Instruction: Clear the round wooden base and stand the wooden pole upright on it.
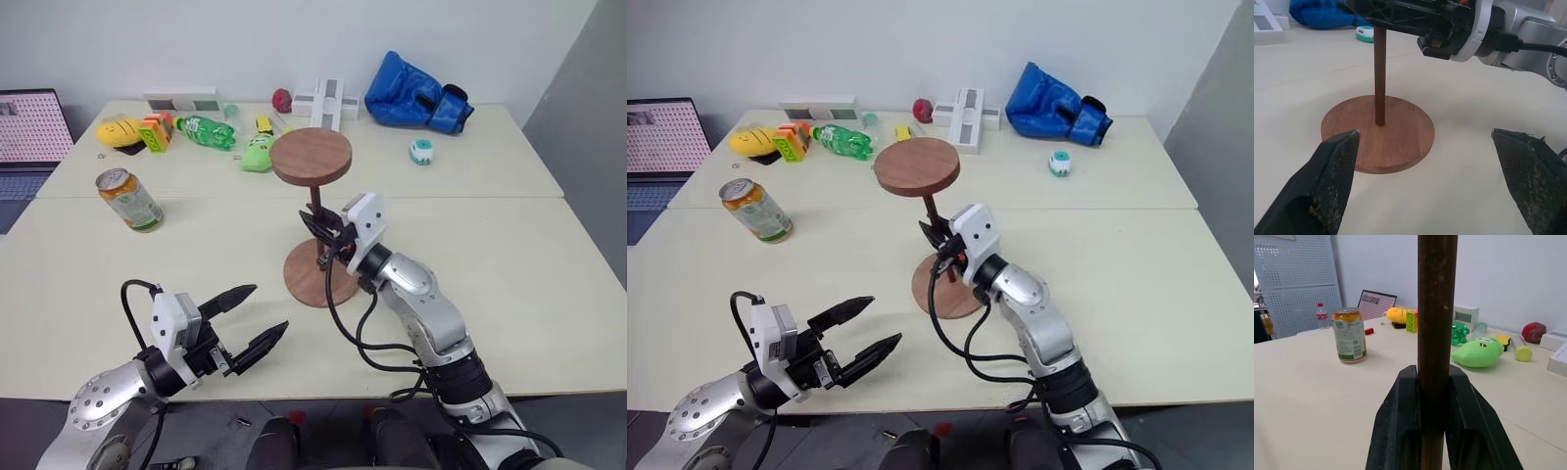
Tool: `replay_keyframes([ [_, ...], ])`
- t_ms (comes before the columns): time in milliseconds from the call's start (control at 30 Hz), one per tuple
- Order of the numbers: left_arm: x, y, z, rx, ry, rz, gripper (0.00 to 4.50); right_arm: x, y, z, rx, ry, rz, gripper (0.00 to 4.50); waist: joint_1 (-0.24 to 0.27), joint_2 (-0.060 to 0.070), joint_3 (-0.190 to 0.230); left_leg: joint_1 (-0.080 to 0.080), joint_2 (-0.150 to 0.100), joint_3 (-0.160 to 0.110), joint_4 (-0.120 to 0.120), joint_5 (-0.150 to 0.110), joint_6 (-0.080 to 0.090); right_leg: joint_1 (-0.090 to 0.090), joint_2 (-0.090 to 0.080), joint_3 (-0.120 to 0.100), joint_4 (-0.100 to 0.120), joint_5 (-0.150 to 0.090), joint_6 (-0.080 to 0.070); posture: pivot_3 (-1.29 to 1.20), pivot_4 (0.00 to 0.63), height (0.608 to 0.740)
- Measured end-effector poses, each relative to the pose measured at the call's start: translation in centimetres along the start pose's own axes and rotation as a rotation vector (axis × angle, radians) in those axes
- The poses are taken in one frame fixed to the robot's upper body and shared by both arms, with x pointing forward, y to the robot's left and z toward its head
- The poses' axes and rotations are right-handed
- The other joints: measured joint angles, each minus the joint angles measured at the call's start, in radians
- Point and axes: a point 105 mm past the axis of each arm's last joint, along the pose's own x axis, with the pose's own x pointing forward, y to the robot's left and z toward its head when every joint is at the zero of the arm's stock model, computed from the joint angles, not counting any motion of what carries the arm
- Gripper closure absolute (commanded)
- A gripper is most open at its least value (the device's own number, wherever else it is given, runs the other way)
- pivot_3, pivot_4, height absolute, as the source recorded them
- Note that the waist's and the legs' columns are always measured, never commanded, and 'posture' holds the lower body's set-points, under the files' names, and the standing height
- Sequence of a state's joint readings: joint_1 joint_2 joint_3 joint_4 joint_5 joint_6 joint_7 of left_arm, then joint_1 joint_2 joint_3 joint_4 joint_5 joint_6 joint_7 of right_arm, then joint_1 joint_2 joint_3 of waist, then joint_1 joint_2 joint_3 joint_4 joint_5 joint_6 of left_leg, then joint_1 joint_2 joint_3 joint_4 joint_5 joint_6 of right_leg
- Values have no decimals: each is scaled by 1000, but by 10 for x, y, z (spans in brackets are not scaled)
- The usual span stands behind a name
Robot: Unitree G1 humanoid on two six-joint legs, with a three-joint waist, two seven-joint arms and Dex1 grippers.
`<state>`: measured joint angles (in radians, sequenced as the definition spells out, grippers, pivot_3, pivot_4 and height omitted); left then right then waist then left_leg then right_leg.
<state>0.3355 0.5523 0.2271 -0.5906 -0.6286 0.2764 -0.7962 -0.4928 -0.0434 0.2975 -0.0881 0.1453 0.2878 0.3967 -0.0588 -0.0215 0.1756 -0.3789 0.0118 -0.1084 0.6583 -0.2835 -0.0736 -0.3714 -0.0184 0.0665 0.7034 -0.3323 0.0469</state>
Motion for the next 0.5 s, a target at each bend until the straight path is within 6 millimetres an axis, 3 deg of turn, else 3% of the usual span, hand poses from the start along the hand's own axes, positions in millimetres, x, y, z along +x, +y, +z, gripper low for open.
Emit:
replay_keyframes([
  [367, 2, 0, 1, -2, -8, -2, 0, -4, -3, 2, -11, 34, 8, 4248, 2, 5, -10, 1, 0, -1, -1, 0, 0, 3, 0, -1, -5, 0, 0, 0, 150, 740],
  [400, 2, 0, 1, -1, -8, -3, 0, -4, -3, 3, -13, 35, 12, 3547, 2, 5, -10, 1, 0, -1, -1, 0, 0, 3, 0, -1, -5, 0, 0, 0, 150, 740],
  [500, 3, 0, 3, 6, -14, -7, 0, -10, -6, -12, 4, 135, 22, 2849, 3, 5, -9, -2, 0, -1, -2, 0, 0, 1, 0, -1, -6, 0, 0, 0, 150, 740],
])
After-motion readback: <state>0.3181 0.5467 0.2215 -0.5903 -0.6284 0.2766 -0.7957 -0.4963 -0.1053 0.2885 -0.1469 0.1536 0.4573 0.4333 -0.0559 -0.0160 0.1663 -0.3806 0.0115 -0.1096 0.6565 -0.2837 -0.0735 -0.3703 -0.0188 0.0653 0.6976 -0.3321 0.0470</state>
